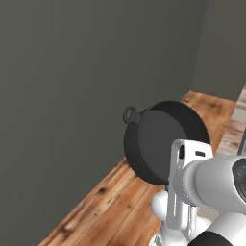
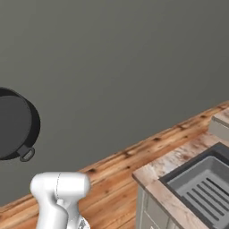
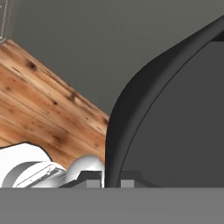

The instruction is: Move the pot and pan from the stove into the sink.

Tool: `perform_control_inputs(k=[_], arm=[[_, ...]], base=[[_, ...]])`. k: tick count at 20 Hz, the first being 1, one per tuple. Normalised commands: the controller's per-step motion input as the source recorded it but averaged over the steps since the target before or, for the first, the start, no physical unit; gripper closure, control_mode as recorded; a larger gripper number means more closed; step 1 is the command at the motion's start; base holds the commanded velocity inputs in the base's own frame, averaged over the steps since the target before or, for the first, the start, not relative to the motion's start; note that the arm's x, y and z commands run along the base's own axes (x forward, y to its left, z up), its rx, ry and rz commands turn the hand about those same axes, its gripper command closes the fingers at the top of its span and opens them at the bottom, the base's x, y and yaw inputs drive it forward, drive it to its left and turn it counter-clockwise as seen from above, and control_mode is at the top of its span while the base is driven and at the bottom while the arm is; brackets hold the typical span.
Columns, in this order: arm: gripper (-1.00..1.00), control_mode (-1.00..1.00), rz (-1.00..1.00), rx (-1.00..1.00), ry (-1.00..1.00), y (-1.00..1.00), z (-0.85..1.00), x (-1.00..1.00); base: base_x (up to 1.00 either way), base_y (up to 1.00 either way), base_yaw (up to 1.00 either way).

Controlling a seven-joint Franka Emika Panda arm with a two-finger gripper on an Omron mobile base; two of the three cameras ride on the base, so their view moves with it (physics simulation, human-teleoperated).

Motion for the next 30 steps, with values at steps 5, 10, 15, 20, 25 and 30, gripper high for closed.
perform_control_inputs(k=[5, 10, 15, 20, 25, 30], arm=[[1.0, 1.0, 0.0, 0.0, 0.0, 0.0, 0.0, 0.0], [1.0, 1.0, 0.0, 0.0, 0.0, 0.0, 0.0, 0.0], [1.0, 1.0, 0.0, 0.0, 0.0, 0.0, 0.0, 0.0], [1.0, 1.0, 0.0, 0.0, 0.0, 0.0, 0.0, 0.0], [1.0, 1.0, 0.0, 0.0, 0.0, 0.0, 0.0, 0.0], [1.0, 1.0, 0.0, 0.0, 0.0, 0.0, 0.0, 0.0]], base=[[-0.01, -0.16, -0.37], [-0.02, -0.21, -0.36], [-0.03, -0.26, -0.33], [-0.03, -0.29, -0.33], [-0.03, -0.29, -0.34], [-0.11, -0.33, -0.31]])
